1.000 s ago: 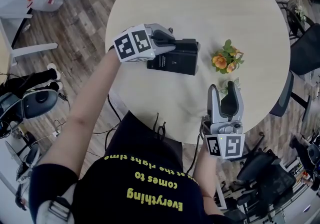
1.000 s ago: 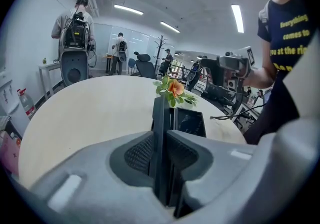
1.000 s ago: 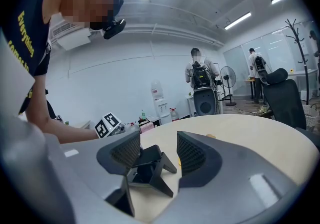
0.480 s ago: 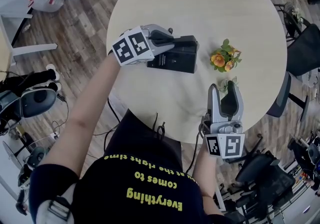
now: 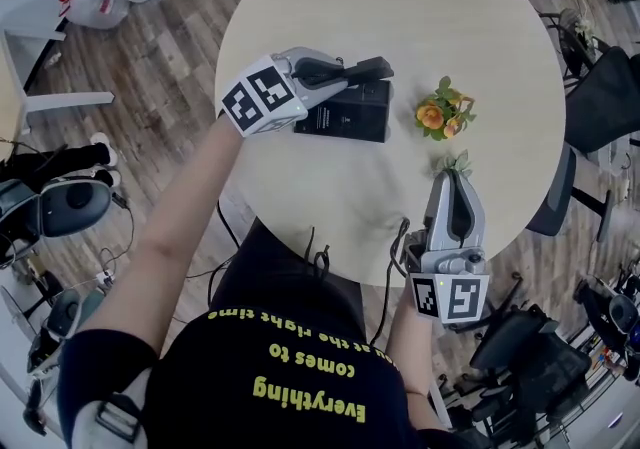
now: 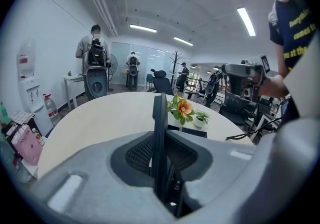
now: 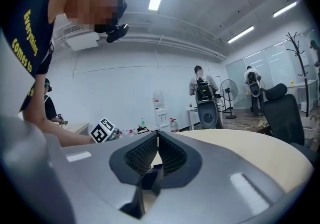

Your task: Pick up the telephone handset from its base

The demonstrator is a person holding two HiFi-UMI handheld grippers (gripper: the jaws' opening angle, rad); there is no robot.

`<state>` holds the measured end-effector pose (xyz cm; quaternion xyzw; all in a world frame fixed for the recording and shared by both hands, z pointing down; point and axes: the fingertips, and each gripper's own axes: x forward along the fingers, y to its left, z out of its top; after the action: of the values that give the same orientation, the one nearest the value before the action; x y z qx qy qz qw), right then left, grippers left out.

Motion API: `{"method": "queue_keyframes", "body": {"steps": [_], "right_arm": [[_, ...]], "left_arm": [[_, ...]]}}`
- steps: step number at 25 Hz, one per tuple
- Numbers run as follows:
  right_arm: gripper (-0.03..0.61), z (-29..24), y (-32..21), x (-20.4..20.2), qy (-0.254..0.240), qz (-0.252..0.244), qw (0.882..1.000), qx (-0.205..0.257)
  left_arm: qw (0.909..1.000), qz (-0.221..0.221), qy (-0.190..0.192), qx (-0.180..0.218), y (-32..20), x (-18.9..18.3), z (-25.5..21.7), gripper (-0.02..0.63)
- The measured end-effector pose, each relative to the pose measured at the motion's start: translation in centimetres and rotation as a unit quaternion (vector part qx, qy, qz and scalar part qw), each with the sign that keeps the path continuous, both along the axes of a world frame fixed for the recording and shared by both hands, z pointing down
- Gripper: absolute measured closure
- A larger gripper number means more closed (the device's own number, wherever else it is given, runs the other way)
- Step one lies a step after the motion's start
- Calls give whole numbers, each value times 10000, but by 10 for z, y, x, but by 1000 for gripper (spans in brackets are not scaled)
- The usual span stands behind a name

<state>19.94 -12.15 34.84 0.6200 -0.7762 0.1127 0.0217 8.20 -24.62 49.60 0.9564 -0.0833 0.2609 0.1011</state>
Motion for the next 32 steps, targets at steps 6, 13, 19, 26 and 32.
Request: {"method": "queue_keyframes", "body": {"steps": [6, 13, 19, 26, 32], "right_arm": [[566, -13, 9, 0, 54, 4, 9998, 183], [566, -34, 15, -7, 100, -50, 9990, 423], [566, -50, 21, -11, 149, -80, 9979, 629], [566, -73, 30, -17, 190, -135, 9954, 930], [566, -94, 41, -22, 204, -174, 9921, 1224]], "left_arm": [[9950, -650, 761, 20, -8, -8, -39, 537], [9838, -1217, 1245, 421, -8, -25, -87, 537], [9734, -1537, 1552, 692, 4, -39, -128, 537], [9599, -1818, 1801, 1148, 23, -55, -174, 537], [9486, -1972, 2039, 1402, 45, -69, -205, 537]]}}
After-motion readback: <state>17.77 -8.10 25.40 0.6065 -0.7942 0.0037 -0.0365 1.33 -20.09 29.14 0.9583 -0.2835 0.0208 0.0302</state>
